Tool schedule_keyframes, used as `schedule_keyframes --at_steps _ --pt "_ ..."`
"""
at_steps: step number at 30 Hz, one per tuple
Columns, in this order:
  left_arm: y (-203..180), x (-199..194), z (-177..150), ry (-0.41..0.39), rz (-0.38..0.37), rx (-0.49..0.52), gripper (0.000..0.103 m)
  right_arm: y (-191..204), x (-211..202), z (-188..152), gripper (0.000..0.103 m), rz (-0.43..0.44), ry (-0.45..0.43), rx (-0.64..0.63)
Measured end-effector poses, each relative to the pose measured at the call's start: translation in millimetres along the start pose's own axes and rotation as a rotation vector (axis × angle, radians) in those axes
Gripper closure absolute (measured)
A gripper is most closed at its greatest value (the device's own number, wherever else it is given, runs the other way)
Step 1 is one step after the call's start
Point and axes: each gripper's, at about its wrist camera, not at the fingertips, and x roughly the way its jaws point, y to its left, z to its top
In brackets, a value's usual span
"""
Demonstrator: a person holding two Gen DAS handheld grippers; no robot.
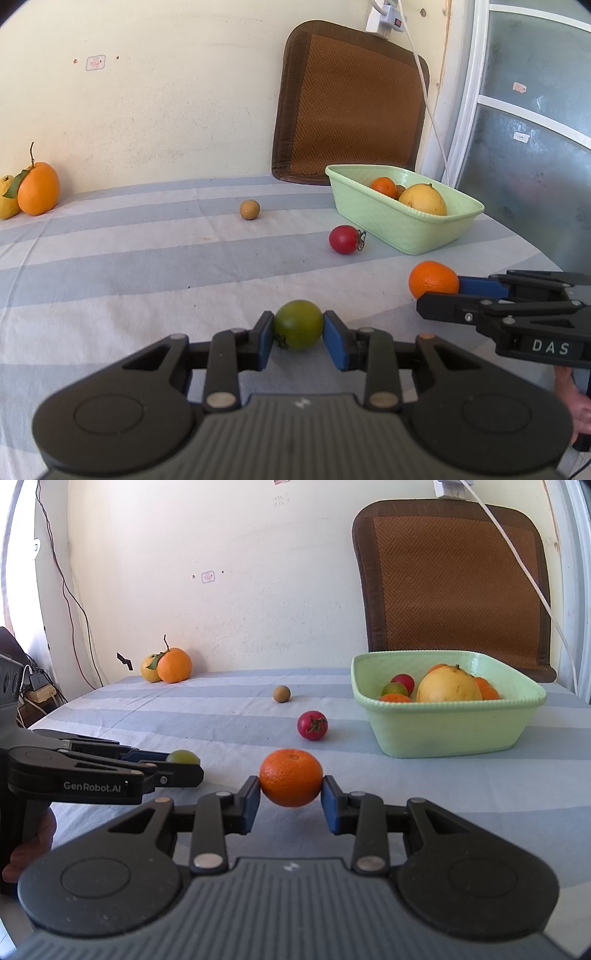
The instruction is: Organize fruits
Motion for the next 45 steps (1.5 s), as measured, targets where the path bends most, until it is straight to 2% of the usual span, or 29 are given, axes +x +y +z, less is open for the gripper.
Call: schedule_keyframes --at_steps 21,25,29,33,39,43,45 --pt "2 5 6 0.02 -0.031 -0.037 0.074 -5 -16 -4 0.065 0.004 -0.029 0.017" --pt "0 8 25 0.011 -0.089 -0.074 0.074 -13 -26 5 0.065 -0.018 -0.079 0.019" --pt "-18 16 61 -0.025 -0.151 -0.054 0.074 -31 -34 23 0.065 -0.089 -0.162 0.019" --pt "-44 38 101 -0.032 -0.221 -0.034 0.073 -55 -32 38 0.065 -0.173 -0.2 0.028" --pt "-67 98 132 0.036 -0.247 -0.035 0.073 -91 -22 44 0.064 -0.266 -0.191 0.02" --pt "-73 130 138 0.071 -0.22 -0.051 0.072 -107 -10 43 0.064 -0.291 -0.148 0.002" --pt "-71 140 140 0.081 -0.212 -0.064 0.071 -109 -7 42 0.06 -0.299 -0.143 -0.005"
